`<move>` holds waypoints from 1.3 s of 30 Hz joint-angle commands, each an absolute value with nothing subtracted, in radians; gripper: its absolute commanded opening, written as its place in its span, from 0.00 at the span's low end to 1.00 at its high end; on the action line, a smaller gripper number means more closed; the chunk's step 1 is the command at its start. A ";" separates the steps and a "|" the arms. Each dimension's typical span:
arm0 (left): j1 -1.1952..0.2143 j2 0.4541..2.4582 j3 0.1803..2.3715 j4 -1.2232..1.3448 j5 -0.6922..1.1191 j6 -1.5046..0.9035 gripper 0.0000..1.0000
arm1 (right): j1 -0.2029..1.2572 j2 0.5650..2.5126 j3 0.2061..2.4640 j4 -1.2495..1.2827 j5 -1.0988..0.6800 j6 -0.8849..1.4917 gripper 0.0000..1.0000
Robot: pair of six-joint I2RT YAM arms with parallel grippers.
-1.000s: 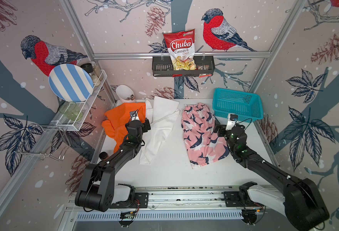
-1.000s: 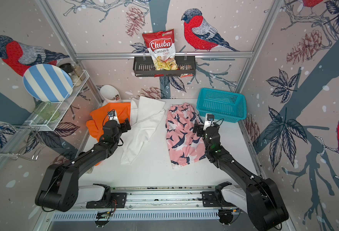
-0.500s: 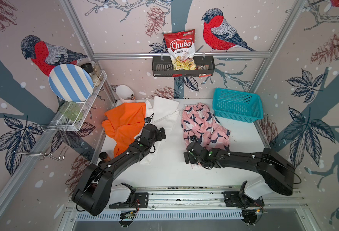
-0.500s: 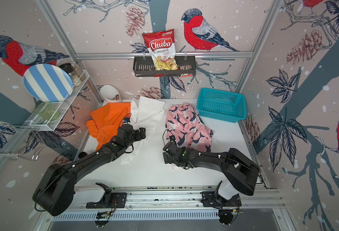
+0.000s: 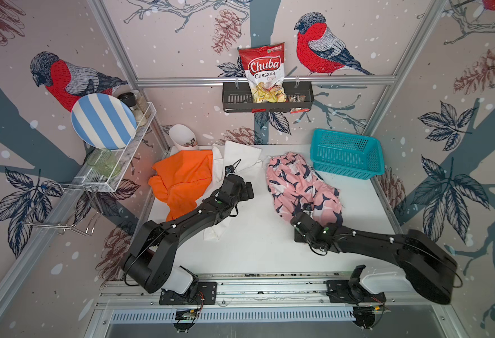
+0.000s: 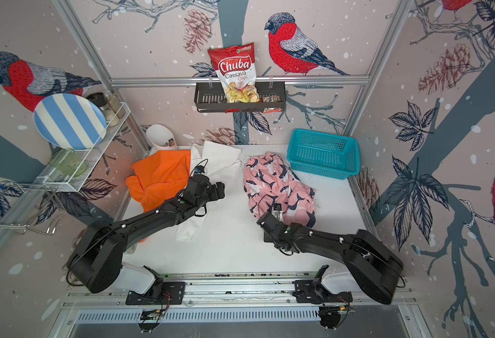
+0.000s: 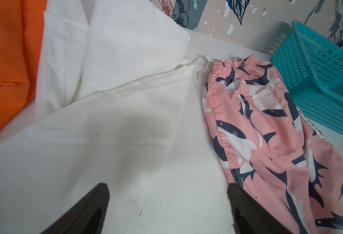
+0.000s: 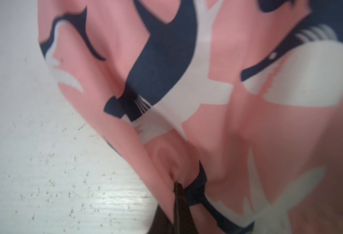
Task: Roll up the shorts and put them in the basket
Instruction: Flatten out the shorts at the center of the board.
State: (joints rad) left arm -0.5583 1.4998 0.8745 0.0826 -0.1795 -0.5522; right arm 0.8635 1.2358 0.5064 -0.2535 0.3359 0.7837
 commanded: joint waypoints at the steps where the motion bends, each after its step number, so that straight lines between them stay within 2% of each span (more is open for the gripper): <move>1: -0.573 1.562 0.946 0.065 -0.114 -0.537 0.82 | 0.745 1.029 0.432 -0.297 0.325 0.798 0.00; 5: -0.581 1.671 1.035 0.095 -0.034 -0.586 0.82 | 0.560 0.729 0.344 -0.301 0.287 0.803 0.00; 9: -0.582 1.817 1.173 0.061 0.045 -0.632 0.81 | 0.423 0.573 0.328 -0.348 0.282 0.823 0.00; 15: -0.583 2.024 1.390 -0.003 0.107 -0.635 0.78 | 0.339 0.510 0.344 -0.368 0.310 0.822 0.00; 21: -0.586 2.204 1.616 -0.091 0.195 -0.608 0.70 | 0.256 0.518 0.350 -0.329 0.268 0.773 0.00; 23: -0.586 2.243 1.654 -0.096 0.222 -0.605 0.58 | 0.229 0.529 0.361 -0.314 0.251 0.751 0.00; 24: -0.586 2.259 1.673 -0.093 0.244 -0.603 0.48 | 0.218 0.537 0.370 -0.307 0.242 0.737 0.00; 26: -0.586 2.269 1.689 -0.084 0.278 -0.593 0.17 | 0.201 0.559 0.398 -0.297 0.233 0.711 0.00; 28: -0.588 2.232 1.657 -0.049 0.273 -0.599 0.00 | 0.195 0.578 0.429 -0.289 0.235 0.689 0.00; 33: -0.588 2.040 1.525 -0.004 0.187 -0.578 0.00 | 0.189 0.607 0.540 -0.274 0.246 0.627 0.00; 39: -0.588 1.772 1.438 -0.077 0.093 -0.528 0.00 | 0.187 0.611 0.732 -0.293 0.297 0.519 0.00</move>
State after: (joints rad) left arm -0.5850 1.8492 1.4597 -0.0639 0.1581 -0.5705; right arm 0.1883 0.6125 0.6739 -0.3206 0.2550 0.5995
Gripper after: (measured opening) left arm 0.068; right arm 0.048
